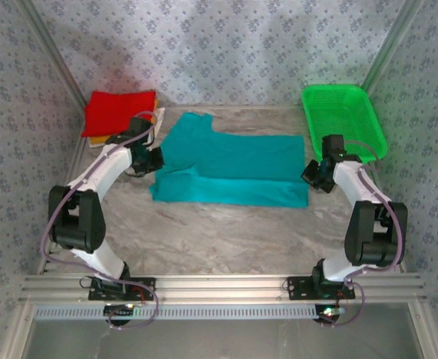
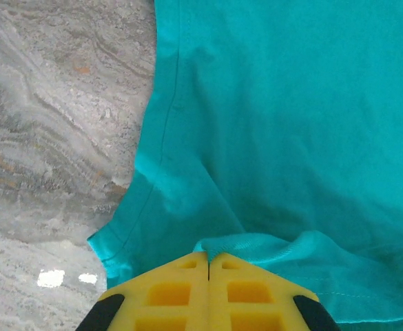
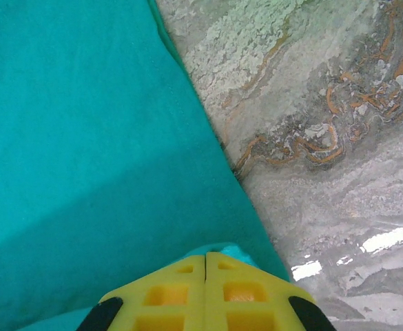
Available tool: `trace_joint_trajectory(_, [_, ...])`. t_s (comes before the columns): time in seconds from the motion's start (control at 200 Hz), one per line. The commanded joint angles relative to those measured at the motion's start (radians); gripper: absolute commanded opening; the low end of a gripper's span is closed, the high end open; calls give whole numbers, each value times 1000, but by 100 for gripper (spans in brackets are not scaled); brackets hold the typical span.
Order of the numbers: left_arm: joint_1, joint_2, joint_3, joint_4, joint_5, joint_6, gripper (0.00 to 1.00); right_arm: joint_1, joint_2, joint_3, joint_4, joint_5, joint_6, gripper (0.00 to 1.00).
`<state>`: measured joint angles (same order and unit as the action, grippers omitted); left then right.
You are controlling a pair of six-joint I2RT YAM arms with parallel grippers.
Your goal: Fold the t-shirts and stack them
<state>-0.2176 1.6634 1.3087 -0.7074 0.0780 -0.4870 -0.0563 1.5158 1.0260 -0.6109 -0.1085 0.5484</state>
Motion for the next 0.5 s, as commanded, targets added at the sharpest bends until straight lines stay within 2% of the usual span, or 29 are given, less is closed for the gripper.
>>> trace_joint_trajectory(0.0, [6, 26, 68, -24, -7, 37, 0, 0, 24, 39, 5, 29, -13, 0])
trace_joint_trajectory(0.21, [6, 125, 218, -72, -29, 83, 0, 0, 67, 82, 45, 30, -7, 0])
trace_joint_trajectory(0.235, [6, 138, 235, -75, -37, 89, 0, 0, 76, 92, 42, 30, -7, 5])
trace_joint_trajectory(0.255, [7, 150, 251, -78, -42, 92, 8, 0, 83, 105, 37, 30, -7, 12])
trace_joint_trajectory(0.305, [7, 182, 299, -91, -54, 103, 37, -1, 100, 138, 16, 27, -3, 28])
trace_joint_trajectory(0.345, [7, 205, 345, -110, -59, 113, 50, -3, 108, 158, -26, 24, 8, 34])
trace_joint_trajectory(0.395, [7, 214, 386, -119, -60, 116, 56, -6, 104, 206, -40, 21, 8, 40])
trace_joint_trajectory(0.495, [6, 151, 370, -80, -72, 104, 56, -4, 53, 221, -33, 35, 7, 47])
